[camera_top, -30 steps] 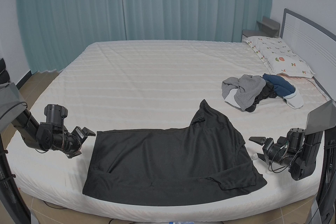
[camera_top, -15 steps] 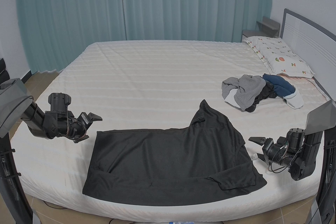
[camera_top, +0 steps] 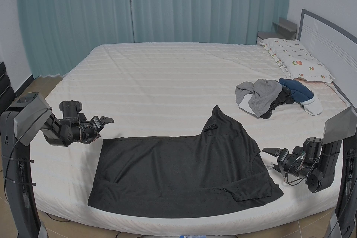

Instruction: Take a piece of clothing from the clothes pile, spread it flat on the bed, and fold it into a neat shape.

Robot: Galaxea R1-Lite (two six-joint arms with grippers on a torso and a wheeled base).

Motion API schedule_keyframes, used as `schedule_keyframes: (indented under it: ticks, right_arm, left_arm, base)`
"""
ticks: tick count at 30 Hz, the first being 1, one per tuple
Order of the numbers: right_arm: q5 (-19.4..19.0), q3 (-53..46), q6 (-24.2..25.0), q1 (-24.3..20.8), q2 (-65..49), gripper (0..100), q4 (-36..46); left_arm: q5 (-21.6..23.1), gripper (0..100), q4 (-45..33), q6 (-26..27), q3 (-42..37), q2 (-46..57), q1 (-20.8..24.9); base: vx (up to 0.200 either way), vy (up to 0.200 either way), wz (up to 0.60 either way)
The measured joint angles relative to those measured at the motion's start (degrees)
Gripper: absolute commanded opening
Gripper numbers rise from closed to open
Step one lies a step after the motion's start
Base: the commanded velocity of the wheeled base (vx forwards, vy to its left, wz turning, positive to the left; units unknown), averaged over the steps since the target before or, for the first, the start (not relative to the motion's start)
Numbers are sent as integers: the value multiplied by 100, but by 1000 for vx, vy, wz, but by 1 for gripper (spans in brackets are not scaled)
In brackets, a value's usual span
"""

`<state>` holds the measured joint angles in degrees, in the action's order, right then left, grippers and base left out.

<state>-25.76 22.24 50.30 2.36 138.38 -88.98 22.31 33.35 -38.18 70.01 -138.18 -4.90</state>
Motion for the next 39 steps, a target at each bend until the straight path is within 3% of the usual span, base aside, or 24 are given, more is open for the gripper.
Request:
schedule_keyframes:
  ticks: [33,34,39]
  right_arm:
    - [12,-9,-117,-33,63,100,0]
    - [11,-9,-119,-35,63,100,0]
    - [11,-9,-117,-37,63,100,0]
  left_arm:
    - [-123,100,167,208,-15,-424,116]
    - [-140,0,167,208,-15,-429,118]
    - [-149,0,157,208,-15,-440,122]
  base:
    - [0,0,0]
    - [0,0,0]
    - [0,0,0]
